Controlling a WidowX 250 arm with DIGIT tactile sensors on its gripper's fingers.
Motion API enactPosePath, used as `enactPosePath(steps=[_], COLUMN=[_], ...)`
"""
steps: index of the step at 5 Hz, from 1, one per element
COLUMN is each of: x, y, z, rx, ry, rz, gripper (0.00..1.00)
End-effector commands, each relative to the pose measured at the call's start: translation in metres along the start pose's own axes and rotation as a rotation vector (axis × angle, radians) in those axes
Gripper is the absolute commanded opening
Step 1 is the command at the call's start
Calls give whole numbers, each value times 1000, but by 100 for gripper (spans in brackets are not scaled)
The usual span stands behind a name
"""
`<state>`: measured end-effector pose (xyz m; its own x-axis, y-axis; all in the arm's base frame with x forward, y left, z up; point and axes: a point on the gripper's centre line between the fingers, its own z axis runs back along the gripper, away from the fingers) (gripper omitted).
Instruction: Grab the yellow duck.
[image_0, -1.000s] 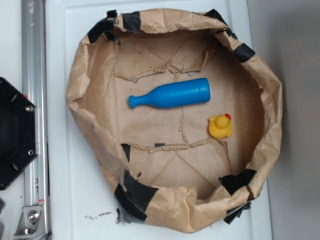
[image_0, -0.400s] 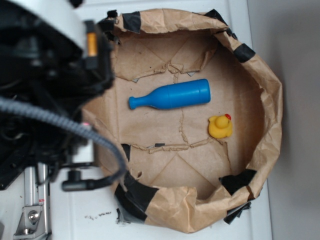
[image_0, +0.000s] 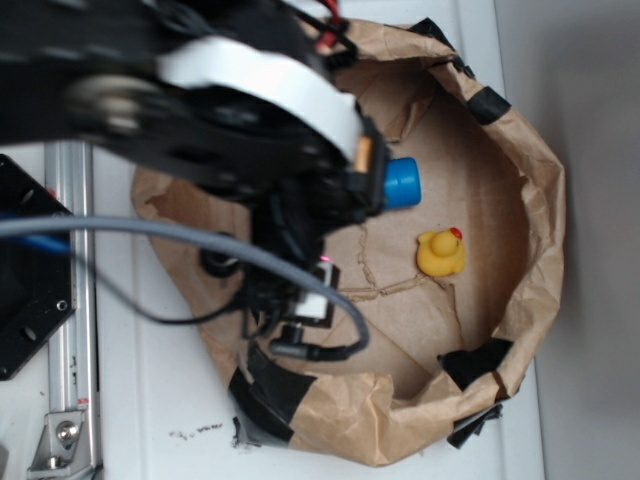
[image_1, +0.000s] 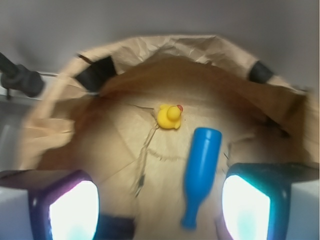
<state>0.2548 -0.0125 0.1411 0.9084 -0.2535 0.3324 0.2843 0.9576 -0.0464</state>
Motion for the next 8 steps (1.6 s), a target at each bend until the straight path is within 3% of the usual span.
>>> enactPosePath(steps=[1,4,5,6,7,8], x=[23,45,47,47,41,39], y=[31,47,33,-8,-46,-62], z=[-40,-88,-105,-133,-142,-137], rx=[30,73,58,14,13,15], ry=[23,86,97,128,138,126], rz=[0,16,0,-45,-106,-141], gripper=[100,100,100,100,100,100])
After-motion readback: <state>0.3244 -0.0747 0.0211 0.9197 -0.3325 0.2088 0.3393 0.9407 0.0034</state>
